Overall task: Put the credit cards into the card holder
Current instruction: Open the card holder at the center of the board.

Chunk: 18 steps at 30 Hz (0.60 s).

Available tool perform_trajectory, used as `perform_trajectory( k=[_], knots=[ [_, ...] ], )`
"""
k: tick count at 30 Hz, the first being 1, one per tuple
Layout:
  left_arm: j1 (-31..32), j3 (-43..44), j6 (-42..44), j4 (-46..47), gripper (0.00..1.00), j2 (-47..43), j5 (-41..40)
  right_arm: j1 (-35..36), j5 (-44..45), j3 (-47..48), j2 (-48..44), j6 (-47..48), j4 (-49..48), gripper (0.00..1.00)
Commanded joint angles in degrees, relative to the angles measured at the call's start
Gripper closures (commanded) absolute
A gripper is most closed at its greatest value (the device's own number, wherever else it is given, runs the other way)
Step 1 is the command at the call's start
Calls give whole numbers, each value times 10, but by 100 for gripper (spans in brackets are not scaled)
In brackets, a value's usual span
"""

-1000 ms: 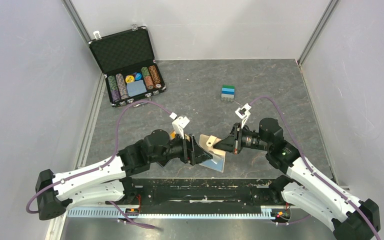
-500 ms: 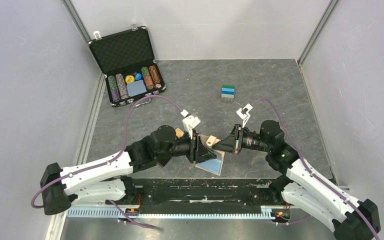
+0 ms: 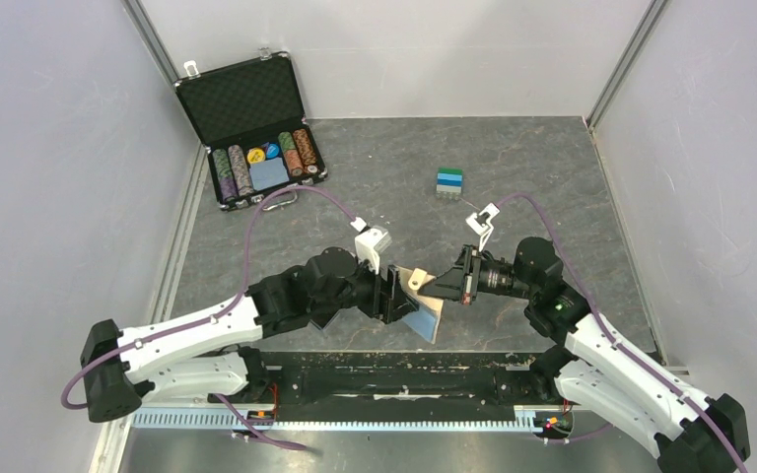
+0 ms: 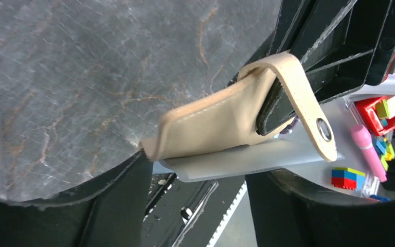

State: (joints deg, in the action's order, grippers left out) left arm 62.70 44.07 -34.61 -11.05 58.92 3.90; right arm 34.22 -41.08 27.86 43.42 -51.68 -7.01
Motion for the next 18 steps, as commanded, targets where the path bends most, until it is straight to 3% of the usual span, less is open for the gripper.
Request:
perform_trajectory(
  k=[1, 5, 9, 15, 18],
  knots=[
    [-2, 2, 0, 0, 25, -33, -71, 0, -44, -6, -10, -5, -33, 100],
    [-2, -16, 18, 26, 11, -49, -56, 0, -53, -13, -19, -4, -32, 100],
    [-2, -33, 43, 82, 8, -58, 15, 0, -63, -15, -20, -3, -34, 100],
    [-3, -41, 42, 109, 34, -48, 90, 0, -64, -15, -8, -2, -40, 100],
    [-3, -46, 35, 108, 57, -51, 95, 0, -62, -12, 2, 1, -43, 100]
  ],
)
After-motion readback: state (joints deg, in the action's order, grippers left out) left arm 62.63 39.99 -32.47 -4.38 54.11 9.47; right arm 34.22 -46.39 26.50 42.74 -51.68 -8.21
